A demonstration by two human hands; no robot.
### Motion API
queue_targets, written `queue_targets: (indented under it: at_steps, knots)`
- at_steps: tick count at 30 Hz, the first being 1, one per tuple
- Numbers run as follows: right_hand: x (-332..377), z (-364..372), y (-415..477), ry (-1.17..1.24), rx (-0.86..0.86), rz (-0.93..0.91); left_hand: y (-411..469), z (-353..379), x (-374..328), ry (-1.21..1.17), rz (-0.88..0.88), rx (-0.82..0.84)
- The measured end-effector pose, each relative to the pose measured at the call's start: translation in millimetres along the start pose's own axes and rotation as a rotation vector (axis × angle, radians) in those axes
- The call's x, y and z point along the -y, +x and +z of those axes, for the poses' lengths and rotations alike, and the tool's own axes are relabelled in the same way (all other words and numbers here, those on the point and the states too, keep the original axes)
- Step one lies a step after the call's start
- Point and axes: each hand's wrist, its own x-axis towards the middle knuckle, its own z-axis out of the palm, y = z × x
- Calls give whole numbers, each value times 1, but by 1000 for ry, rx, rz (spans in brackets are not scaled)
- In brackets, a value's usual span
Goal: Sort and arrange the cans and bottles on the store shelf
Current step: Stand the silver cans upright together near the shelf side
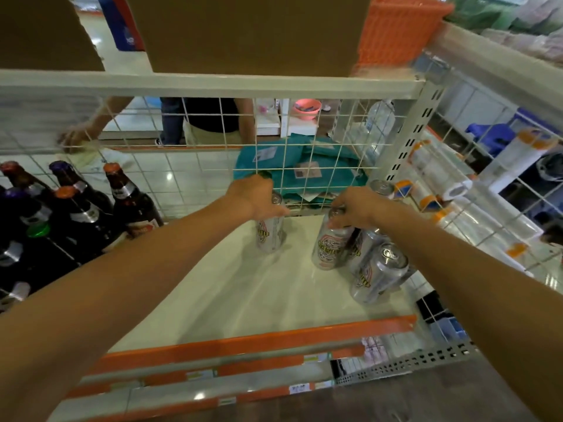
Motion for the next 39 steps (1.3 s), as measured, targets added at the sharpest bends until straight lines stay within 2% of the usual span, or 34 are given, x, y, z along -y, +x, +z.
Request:
queue_targets:
  at_steps: [3,7,14,32,39]
  knots:
    - [1,0,0,11,7,13,5,-4,-7,-34,-13,55]
    - [0,2,2,30,0,23,16,-19,-12,-30,142,191]
    - [-2,5,4,21,1,29,42,-23,-21,79,339,123]
    - [-2,7,9,83,29,34,68,-21,-17,147,401,70]
    - [0,8,6,85,17,39,65,-5,-14,-16,308,30]
